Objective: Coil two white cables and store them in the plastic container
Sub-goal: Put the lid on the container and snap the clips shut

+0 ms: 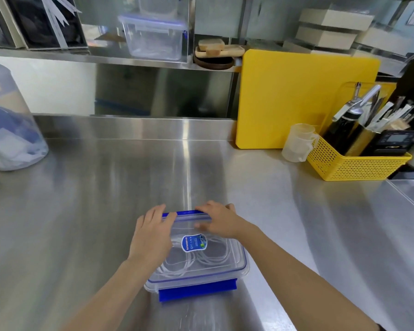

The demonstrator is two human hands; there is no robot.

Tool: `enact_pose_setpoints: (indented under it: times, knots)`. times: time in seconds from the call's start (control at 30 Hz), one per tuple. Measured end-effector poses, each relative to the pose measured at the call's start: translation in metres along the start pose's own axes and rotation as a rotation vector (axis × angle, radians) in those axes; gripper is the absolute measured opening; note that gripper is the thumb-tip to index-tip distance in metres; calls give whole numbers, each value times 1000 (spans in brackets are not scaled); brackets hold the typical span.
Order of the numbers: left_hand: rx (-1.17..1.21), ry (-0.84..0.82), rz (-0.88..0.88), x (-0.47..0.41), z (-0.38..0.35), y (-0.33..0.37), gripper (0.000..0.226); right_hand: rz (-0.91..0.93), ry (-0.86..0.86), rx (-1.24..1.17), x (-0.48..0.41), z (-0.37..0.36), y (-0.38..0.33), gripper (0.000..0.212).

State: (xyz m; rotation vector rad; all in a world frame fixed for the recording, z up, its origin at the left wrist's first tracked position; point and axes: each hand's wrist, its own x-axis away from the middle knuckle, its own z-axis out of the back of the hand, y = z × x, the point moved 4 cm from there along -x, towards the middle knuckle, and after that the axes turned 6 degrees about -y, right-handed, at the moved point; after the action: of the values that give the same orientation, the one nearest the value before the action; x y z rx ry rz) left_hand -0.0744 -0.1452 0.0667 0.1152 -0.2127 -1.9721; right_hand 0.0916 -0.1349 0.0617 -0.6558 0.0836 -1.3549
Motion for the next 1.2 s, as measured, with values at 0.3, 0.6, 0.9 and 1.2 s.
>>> enact_pose_setpoints:
  times: [0.3,0.6,0.9,1.2]
  knots:
    - [-345,-109,-646,64,-25,57,86,-38,56,-31,-6,-3,0,48]
    - [-476,20,-647,78,-31,59,66,-51,39,-85,-9,-3,0,46]
    - [-465,132,-677,65,-33,61,45,-75,110,193,-17,-14,-16,43]
    - [-443,313,-699,63,-40,64,48,52,83,206,-20,-19,-23,41]
